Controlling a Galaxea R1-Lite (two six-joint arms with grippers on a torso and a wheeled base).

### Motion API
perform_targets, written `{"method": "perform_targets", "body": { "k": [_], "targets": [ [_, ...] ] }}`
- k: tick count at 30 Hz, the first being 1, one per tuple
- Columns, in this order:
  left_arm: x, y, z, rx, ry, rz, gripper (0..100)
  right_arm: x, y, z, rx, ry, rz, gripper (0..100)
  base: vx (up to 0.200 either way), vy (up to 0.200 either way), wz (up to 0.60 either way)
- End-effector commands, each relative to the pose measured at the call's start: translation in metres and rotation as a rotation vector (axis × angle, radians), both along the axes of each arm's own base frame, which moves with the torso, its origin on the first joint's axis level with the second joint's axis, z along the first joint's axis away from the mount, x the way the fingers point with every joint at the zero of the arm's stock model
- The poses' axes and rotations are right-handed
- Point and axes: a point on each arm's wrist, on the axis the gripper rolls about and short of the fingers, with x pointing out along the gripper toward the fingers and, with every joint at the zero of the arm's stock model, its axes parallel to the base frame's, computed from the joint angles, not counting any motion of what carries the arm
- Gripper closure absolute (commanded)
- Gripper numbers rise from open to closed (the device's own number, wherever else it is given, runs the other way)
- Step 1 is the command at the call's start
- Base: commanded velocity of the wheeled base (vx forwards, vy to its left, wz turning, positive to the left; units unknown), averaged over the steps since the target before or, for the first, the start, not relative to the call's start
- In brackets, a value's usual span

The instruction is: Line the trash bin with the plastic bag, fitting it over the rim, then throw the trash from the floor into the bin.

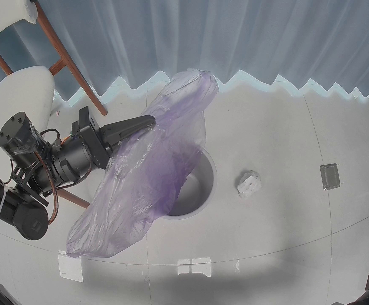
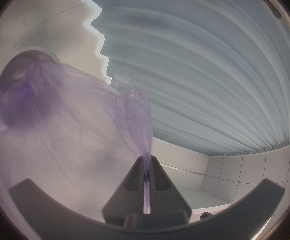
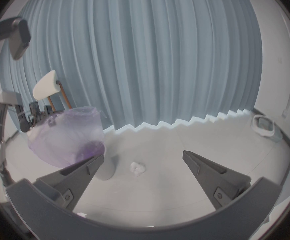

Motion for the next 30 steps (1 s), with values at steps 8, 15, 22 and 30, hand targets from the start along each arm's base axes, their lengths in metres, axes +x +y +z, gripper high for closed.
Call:
{"method": "perform_targets", "body": {
  "k": [8, 15, 22, 30],
  "targets": [
    [-0.002, 0.001, -0.001, 0.004, -0.004, -0.013, 100, 0.058, 0.013, 0.047, 0.087, 0.366, 0.280, 0, 0.000, 0.000, 0.00],
    [-0.009, 0.003, 0.000, 0.006, -0.001, -0.013, 100, 0.083, 0.027, 0.037, 0.019, 0.544, 0.466, 0, 0.000, 0.000, 0.00],
    [-0.009, 0.003, -0.001, 0.008, -0.001, -0.013, 100, 0.084, 0.044, 0.020, -0.083, 0.670, 0.672, 0, 0.000, 0.000, 0.00],
    [-0.007, 0.003, -0.003, 0.025, -0.022, -0.004, 100, 0.087, 0.062, 0.007, -0.171, 0.798, 0.815, 0, 0.000, 0.000, 0.00]
  ]
}}
